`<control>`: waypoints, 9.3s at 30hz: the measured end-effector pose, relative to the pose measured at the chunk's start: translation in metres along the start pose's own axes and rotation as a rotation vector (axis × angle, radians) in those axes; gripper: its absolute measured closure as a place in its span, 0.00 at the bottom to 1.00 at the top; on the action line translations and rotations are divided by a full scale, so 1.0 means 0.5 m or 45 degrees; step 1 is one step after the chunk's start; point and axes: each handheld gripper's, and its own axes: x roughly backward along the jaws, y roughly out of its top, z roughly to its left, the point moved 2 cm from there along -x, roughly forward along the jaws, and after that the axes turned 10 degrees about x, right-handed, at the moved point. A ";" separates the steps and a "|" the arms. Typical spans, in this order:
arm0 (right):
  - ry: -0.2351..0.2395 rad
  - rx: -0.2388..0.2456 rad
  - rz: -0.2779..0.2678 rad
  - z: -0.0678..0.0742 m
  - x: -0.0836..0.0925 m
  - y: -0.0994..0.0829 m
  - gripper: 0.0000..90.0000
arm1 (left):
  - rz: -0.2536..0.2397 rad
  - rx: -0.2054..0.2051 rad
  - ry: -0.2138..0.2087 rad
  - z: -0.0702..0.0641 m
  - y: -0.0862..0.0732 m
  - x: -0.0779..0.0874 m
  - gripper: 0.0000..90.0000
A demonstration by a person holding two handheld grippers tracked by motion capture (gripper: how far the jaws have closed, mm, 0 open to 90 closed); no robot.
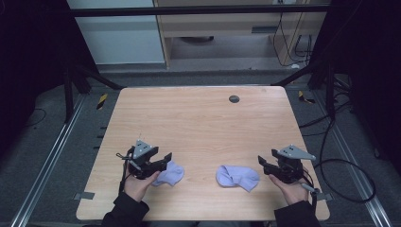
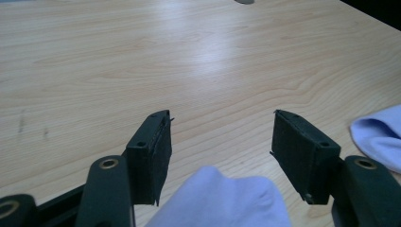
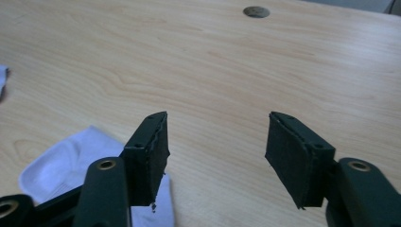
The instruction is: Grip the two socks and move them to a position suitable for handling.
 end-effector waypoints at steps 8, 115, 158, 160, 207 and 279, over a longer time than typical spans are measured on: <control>0.079 0.076 0.045 0.031 -0.003 -0.006 0.52 | 0.036 -0.047 -0.049 -0.063 -0.003 -0.033 0.43; 0.295 0.006 0.003 0.087 -0.008 -0.026 0.94 | 0.374 -0.237 -0.224 -0.287 -0.102 -0.185 0.97; 0.055 -0.013 0.232 -0.020 -0.103 -0.064 0.71 | 0.392 -0.198 -0.180 -0.279 -0.105 -0.180 0.72; 0.058 -0.014 0.257 -0.023 -0.107 -0.070 0.72 | 0.393 -0.209 -0.180 -0.280 -0.106 -0.180 0.75; -0.023 -0.074 0.160 0.015 0.005 -0.085 0.78 | 0.273 -0.151 -0.223 -0.233 -0.029 -0.184 0.63; 0.530 0.255 0.047 0.396 -0.194 0.144 0.61 | 0.229 0.044 0.066 0.131 -0.109 0.077 0.62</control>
